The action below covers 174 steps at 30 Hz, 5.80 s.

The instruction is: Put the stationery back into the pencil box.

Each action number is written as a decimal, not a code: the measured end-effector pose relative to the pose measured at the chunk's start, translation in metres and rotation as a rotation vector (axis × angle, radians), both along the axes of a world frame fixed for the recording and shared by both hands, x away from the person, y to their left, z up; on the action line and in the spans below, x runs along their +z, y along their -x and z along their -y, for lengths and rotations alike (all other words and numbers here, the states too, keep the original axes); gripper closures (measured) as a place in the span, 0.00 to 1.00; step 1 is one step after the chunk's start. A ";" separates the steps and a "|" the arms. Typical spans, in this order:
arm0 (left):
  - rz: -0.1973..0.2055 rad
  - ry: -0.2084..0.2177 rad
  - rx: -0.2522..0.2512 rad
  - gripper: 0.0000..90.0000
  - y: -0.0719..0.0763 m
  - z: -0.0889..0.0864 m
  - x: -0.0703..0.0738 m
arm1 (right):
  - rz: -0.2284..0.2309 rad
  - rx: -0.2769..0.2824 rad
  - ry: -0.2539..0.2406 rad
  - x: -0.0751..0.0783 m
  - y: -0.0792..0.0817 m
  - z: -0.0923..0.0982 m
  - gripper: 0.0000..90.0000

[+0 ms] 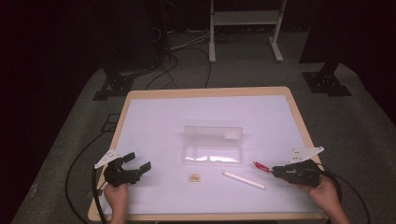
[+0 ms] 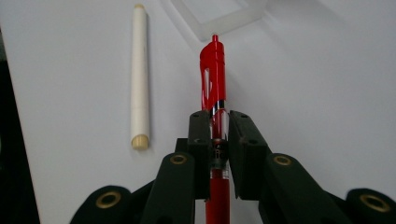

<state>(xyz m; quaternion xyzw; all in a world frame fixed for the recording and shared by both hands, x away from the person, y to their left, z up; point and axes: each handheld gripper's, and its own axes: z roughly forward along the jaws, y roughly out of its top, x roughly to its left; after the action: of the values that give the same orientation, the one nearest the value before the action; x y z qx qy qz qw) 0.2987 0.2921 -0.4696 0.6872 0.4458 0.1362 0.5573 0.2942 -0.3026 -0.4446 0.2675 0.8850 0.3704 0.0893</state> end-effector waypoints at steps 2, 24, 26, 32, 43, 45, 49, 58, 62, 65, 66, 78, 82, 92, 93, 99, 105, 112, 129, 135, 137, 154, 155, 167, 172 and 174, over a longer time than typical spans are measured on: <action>0.000 0.000 0.001 0.00 0.000 0.000 0.000 | 0.001 0.003 -0.002 0.003 -0.001 -0.001 0.88; -0.008 0.001 0.003 0.00 0.000 0.000 0.000 | 0.000 0.109 -0.007 0.039 -0.033 -0.037 0.88; -0.006 0.000 0.001 0.00 0.000 0.000 0.000 | -0.001 0.114 -0.003 0.040 -0.034 -0.039 0.88; -0.006 -0.003 0.002 0.00 0.000 0.000 0.000 | 0.001 0.144 0.006 0.047 -0.043 -0.055 0.88; -0.007 -0.002 0.003 0.00 -0.001 0.000 0.000 | 0.015 0.190 0.015 0.058 -0.053 -0.077 0.88; -0.006 -0.002 0.002 0.00 -0.001 0.000 0.000 | 0.015 0.198 0.014 0.059 -0.055 -0.080 0.88; -0.004 0.000 0.002 0.00 -0.001 0.000 0.000 | 0.015 0.206 0.017 0.061 -0.058 -0.086 0.88; -0.005 -0.001 0.001 0.00 -0.001 0.000 0.000 | 0.021 0.243 0.026 0.062 -0.066 -0.105 0.88; -0.004 0.000 0.000 0.00 -0.001 0.000 0.000 | 0.023 0.250 0.024 0.064 -0.068 -0.109 0.88; -0.003 -0.001 0.001 0.00 -0.001 0.000 0.000 | 0.027 0.271 0.026 0.066 -0.072 -0.118 0.88; -0.001 -0.002 0.000 0.00 -0.001 0.000 0.000 | 0.027 0.271 0.026 0.066 -0.072 -0.118 0.88; -0.002 0.003 -0.001 0.00 -0.001 0.001 0.000 | 0.017 0.303 0.039 0.062 -0.083 -0.141 0.88; -0.002 0.003 -0.001 0.00 0.000 0.000 0.000 | 0.005 0.302 0.049 0.059 -0.087 -0.149 0.88; -0.001 -0.001 -0.002 0.00 0.000 0.000 0.000 | -0.013 0.312 0.077 0.050 -0.096 -0.160 0.88; -0.001 0.000 -0.003 0.00 0.000 0.000 0.000 | -0.015 0.315 0.075 0.048 -0.097 -0.162 0.88; -0.001 -0.001 -0.002 0.00 -0.001 0.001 0.000 | -0.032 0.317 0.086 0.040 -0.105 -0.168 0.88; -0.001 0.000 -0.002 0.00 -0.001 0.000 0.000 | -0.039 0.322 0.096 0.035 -0.110 -0.173 0.88; 0.000 0.000 -0.004 0.00 -0.001 0.000 0.000 | -0.061 0.313 0.114 0.028 -0.115 -0.175 0.88; 0.002 0.000 -0.004 0.00 -0.001 0.000 0.000 | -0.098 0.317 0.128 0.010 -0.124 -0.183 0.88; 0.002 -0.001 -0.004 0.00 -0.001 0.000 0.000 | -0.119 0.317 0.142 0.002 -0.128 -0.184 0.87; 0.004 -0.002 -0.004 0.00 -0.001 0.000 0.000 | -0.121 0.317 0.148 0.001 -0.128 -0.184 0.87; 0.003 -0.001 -0.004 0.00 -0.001 0.000 0.000 | -0.136 0.313 0.152 -0.004 -0.130 -0.184 0.87; 0.003 -0.001 -0.004 0.00 -0.001 0.000 0.000 | -0.140 0.314 0.150 -0.004 -0.130 -0.183 0.87; 0.000 -0.002 -0.004 0.00 -0.001 0.001 0.000 | -0.110 0.313 0.113 0.011 -0.118 -0.173 0.83; -0.001 0.001 -0.001 0.00 -0.001 0.001 0.000 | -0.095 0.307 0.106 0.017 -0.109 -0.164 0.79; -0.001 -0.002 -0.002 0.00 -0.001 0.001 0.000 | -0.089 0.291 0.100 0.020 -0.105 -0.157 0.76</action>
<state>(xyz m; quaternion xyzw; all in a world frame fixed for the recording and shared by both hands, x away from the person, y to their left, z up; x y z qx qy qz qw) 0.2995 0.2910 -0.4695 0.6883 0.4454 0.1357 0.5562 0.3991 -0.1459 -0.4245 0.1481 0.9348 0.3226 0.0086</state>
